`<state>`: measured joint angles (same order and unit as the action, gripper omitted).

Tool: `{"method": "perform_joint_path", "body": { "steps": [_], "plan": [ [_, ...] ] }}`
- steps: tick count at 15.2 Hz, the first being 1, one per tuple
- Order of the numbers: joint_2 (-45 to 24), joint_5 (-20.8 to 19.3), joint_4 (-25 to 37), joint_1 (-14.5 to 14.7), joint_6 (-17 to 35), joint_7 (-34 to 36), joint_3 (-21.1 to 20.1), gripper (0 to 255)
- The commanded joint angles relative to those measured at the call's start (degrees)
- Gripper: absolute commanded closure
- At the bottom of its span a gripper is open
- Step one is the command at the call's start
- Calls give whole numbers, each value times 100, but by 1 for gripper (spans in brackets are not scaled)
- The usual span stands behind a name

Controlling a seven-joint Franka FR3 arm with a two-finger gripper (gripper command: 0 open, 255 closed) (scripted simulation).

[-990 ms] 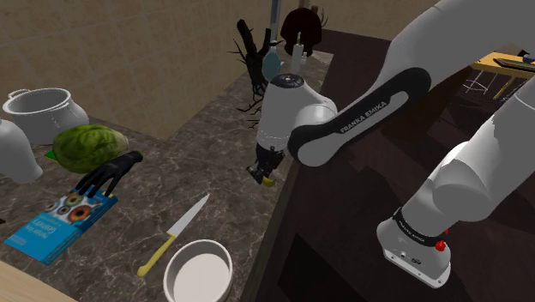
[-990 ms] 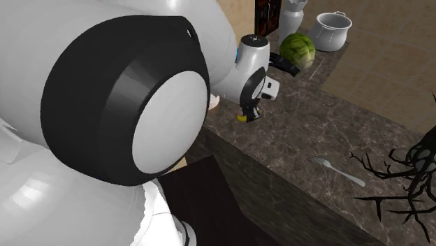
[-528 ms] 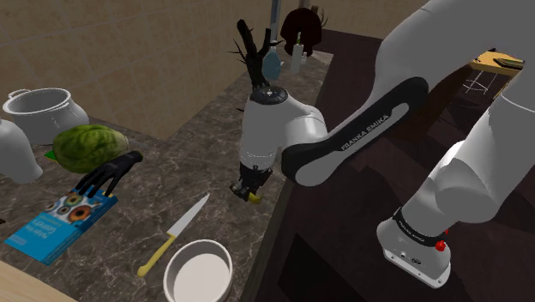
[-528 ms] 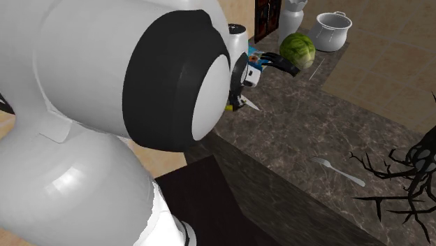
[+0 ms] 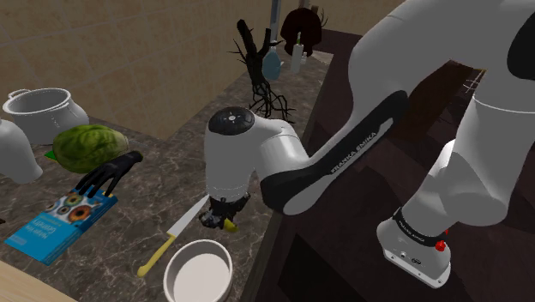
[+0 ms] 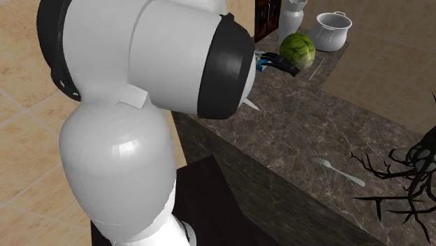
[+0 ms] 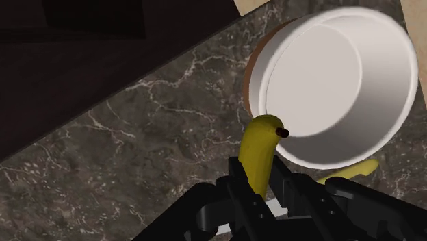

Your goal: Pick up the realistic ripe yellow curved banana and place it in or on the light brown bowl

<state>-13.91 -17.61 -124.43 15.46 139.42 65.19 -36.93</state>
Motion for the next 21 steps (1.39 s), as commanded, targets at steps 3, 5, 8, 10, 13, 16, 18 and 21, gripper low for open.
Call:
{"method": "perform_joint_path", "body": {
  "steps": [3,5,8,10,13,16,18,21],
  "plan": [
    [-578,-431,726,571,-335,680,55,255],
    [-886,-612,1139,871,-525,955,100,255],
    [-1335,-845,1695,1290,-732,1280,201,255],
    [-1430,-927,1671,1331,-627,1338,258,255],
    [-1578,-1054,1645,1393,-475,1427,345,255],
    [-1730,-1181,1632,1458,-327,1517,437,255],
    [-1835,-1266,1629,1504,-230,1576,500,255],
    [-1891,-1310,1629,1529,-180,1607,535,255]
  ]
}}
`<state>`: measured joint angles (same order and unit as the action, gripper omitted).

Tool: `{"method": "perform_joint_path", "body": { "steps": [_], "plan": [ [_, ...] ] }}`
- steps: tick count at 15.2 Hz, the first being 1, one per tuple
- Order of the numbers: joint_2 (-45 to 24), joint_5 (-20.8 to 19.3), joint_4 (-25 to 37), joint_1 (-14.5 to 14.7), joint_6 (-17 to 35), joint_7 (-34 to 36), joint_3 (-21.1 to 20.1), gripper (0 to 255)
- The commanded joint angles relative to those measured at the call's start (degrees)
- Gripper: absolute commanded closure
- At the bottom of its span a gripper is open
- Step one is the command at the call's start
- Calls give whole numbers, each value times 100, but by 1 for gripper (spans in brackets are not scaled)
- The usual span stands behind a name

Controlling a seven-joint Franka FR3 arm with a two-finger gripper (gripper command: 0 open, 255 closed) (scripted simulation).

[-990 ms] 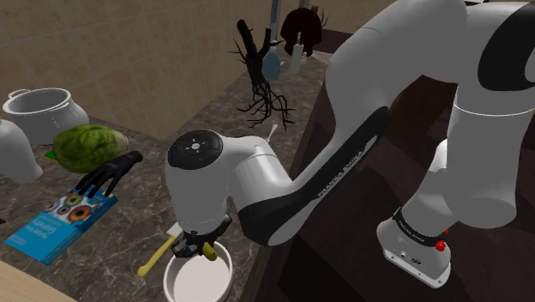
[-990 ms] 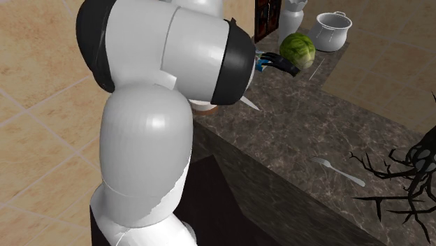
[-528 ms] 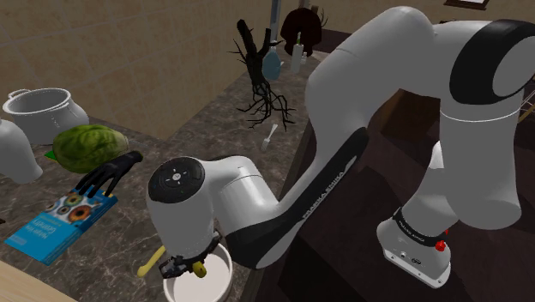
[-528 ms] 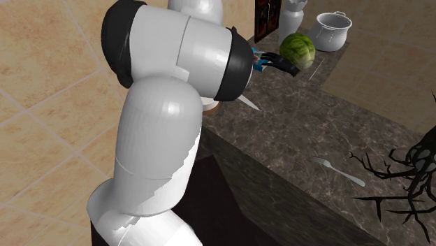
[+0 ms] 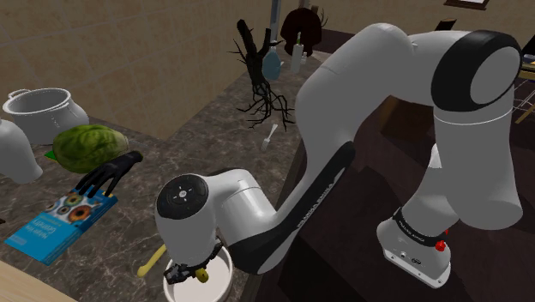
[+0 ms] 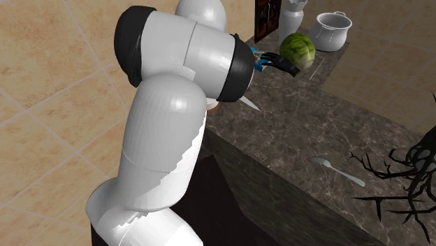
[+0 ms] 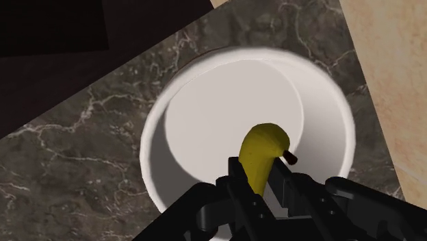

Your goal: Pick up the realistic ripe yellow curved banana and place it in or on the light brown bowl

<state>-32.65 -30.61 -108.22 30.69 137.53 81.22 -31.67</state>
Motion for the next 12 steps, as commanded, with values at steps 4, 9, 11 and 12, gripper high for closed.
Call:
{"method": "perform_joint_path", "body": {
  "steps": [4,9,11,12],
  "plan": [
    [-17,-11,9,6,10,4,9,255],
    [-17,-11,9,6,10,4,9,0],
    [-17,-11,9,6,10,4,9,0],
    [-17,-11,9,6,10,4,9,0]
  ]
}}
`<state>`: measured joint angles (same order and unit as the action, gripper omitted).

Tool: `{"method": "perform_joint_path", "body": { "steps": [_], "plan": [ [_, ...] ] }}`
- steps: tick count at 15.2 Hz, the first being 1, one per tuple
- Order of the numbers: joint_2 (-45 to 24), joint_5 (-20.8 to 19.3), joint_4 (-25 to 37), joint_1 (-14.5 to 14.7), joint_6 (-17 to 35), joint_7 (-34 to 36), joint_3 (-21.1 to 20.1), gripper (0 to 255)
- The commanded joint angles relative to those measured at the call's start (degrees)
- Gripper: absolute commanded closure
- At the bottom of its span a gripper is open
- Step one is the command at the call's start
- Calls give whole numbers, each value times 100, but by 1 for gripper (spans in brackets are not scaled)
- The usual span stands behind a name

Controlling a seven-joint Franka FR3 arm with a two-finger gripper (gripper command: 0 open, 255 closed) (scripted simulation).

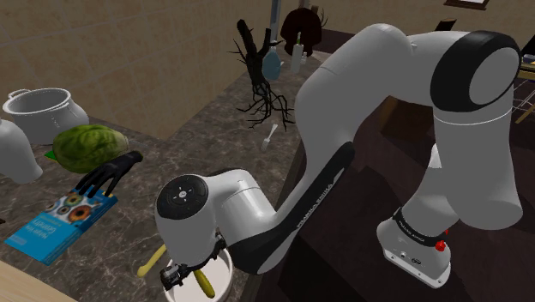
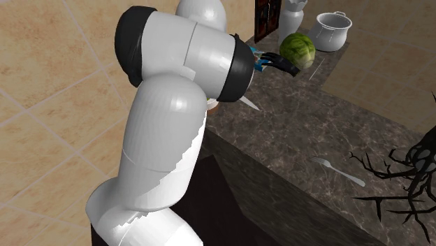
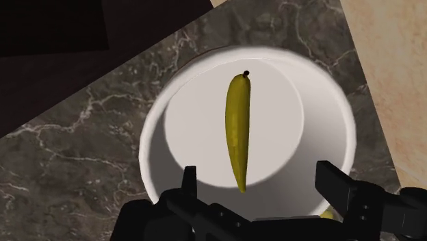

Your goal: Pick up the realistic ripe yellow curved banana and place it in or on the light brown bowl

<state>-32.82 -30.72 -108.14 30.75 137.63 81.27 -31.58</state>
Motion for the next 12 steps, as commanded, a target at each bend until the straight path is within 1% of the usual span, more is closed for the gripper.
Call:
{"method": "perform_joint_path", "body": {
  "steps": [1,4,12],
  "plan": [
    [146,106,-24,-59,-109,-63,-85,0],
    [539,409,-50,-216,-431,-246,-313,0],
    [540,410,-50,-215,-430,-247,-312,0]
  ]
}}
